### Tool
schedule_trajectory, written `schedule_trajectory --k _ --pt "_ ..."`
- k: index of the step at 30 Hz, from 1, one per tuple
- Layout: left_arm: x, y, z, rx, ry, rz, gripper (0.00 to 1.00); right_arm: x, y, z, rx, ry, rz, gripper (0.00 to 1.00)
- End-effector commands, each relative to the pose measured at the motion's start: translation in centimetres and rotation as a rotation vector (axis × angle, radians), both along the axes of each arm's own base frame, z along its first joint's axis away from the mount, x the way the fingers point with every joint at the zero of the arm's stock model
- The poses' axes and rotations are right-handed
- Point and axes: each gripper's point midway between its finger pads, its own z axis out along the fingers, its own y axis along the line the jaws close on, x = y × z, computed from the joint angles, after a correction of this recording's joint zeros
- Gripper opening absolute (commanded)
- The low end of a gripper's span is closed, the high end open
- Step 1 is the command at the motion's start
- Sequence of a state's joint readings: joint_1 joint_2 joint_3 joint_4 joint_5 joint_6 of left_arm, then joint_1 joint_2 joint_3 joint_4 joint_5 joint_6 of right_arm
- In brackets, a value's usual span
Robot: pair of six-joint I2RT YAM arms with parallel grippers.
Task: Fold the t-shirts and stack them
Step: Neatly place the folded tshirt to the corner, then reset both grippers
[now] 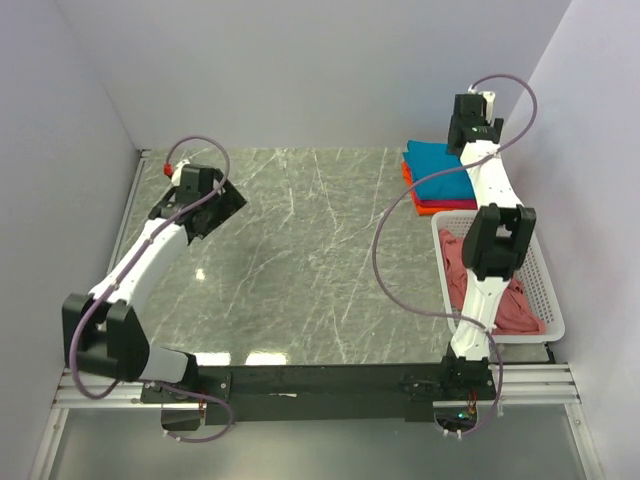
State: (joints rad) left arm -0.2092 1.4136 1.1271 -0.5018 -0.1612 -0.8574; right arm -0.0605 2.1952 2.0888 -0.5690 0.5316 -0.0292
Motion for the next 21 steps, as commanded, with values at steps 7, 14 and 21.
schedule_trajectory --k 7,14,21 --pt "-1.8 0.7 8.1 -0.052 -0.248 0.093 0.99 -13.7 10.5 9.6 0.384 -0.382 0.007 0.83" --pt "-3.6 0.1 5.7 0.001 -0.228 0.093 0.99 -22.6 20.0 5.3 0.73 -0.456 0.363 0.89" --pt "-5.3 1.1 4.9 0.073 -0.25 0.16 0.99 -27.9 20.7 1.8 0.796 -0.468 0.448 0.91"
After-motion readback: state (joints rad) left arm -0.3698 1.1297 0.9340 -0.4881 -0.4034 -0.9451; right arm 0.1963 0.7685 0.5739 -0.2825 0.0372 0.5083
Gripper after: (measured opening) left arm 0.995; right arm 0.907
